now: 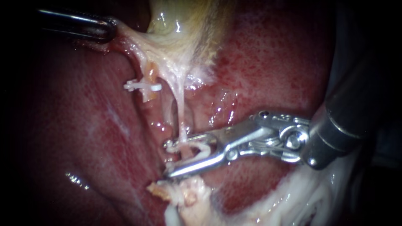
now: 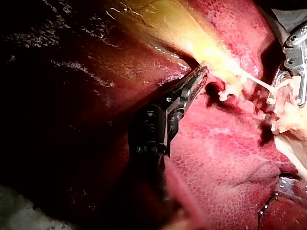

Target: Clipping second clip right tube

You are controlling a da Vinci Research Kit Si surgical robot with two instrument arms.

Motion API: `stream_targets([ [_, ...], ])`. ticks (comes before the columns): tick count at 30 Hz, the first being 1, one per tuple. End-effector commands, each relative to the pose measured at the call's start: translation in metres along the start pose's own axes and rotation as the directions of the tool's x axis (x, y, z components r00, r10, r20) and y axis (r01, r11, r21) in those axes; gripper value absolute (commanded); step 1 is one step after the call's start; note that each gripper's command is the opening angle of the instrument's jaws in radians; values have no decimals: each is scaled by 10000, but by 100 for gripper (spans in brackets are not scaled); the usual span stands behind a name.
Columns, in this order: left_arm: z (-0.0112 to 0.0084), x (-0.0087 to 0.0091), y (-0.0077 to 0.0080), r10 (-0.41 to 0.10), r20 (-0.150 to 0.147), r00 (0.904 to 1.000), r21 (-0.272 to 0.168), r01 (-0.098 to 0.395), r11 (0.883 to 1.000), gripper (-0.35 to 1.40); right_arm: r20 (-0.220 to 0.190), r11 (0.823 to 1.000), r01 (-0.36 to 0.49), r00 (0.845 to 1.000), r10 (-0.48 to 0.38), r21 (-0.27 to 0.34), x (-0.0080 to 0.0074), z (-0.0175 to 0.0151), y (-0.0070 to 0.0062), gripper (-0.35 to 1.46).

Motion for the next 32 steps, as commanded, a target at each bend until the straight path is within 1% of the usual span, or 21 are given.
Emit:
stream_targets([
  [1,0,0,0,0,1,10000,-1,0,10000,-35,17,10000,4,10000,-4,5,-1,-1,0,40],
  [4,0,0,0,0,1,10000,-1,0,10000,-35,37,10000,12,10000,-12,37,-2,-2,-1,33],
  [8,0,0,0,-1,1,10000,2,1,10000,-35,66,10000,14,10000,-14,92,-3,-6,-3,13],
  [10,0,0,0,-2,0,10000,2,2,10000,-35,128,9998,18,9999,-21,210,-4,-7,-4,-4],
  [12,0,0,-1,-2,0,10000,3,2,10000,-35,171,9996,33,9998,-38,286,-4,-7,-4,-17],
  [13,0,0,-1,-2,0,10000,3,2,10000,-35,214,9993,49,9998,-57,365,-4,-7,-5,-30],
  [14,0,-1,-2,-2,0,10000,4,2,10000,-35,249,9991,61,9997,-72,428,-4,-7,-5,-35],
  [16,0,-1,-2,-2,0,10000,4,2,10000,-35,335,9983,26,9994,-46,589,-4,-6,-5,-35],
  [21,0,-1,-2,-2,0,10000,4,2,10000,-35,343,9981,-120,9994,100,603,-4,-6,-5,-35],
  [31,1,-1,-2,-3,-1,10000,7,3,10000,-35,333,9983,-115,9994,96,580,-5,-7,-3,-35],
  [32,1,-1,-3,-4,-1,10000,8,4,10000,-35,321,9984,63,9995,-81,553,-5,-8,-2,-24],
])
